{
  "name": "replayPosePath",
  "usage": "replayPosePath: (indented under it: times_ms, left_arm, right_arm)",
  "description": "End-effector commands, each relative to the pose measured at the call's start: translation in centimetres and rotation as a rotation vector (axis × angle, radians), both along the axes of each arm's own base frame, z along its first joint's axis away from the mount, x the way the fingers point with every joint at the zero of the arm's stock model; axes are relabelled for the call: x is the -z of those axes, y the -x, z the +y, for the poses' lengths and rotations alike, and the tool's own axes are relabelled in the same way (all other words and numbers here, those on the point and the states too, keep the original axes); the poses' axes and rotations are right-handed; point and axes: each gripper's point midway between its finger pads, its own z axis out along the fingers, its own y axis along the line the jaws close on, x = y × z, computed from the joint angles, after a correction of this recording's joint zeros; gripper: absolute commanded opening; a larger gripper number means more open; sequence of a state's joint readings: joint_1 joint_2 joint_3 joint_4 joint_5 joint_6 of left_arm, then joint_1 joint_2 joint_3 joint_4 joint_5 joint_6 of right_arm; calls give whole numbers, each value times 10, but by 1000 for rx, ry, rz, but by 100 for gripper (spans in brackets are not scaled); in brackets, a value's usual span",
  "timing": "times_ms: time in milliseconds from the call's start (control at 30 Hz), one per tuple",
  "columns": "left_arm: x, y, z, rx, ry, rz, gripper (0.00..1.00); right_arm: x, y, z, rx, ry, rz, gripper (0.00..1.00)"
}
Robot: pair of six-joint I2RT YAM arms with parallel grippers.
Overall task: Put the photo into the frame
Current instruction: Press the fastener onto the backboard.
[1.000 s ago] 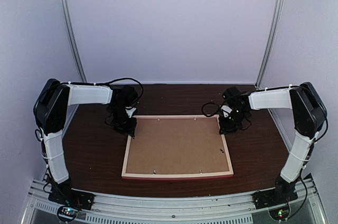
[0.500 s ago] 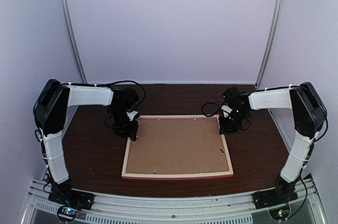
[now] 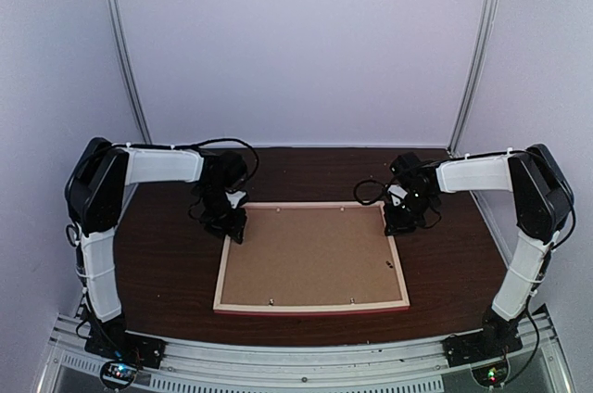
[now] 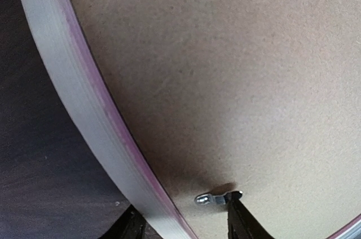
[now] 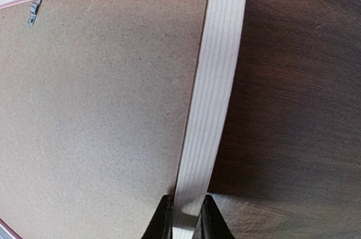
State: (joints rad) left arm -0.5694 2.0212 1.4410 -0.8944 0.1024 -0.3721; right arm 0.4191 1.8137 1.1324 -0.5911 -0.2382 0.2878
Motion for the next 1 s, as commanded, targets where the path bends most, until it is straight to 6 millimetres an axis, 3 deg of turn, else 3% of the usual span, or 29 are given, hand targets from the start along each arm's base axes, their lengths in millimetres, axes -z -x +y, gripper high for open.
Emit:
replayPosePath:
  times_ms: [0,467,967]
  left_arm:
    - [10,-18,0,-6,-16,-42,50]
    - [17,-33,4,-72,9,-52,49]
    - [23,-27,15,-100,-3,-29,33]
  right_arm:
    - [35,30,-7,-66,50,110,12]
    - [39,31,-7,-68,50,116,12]
    - [40,31,-7,-68,49,118,12]
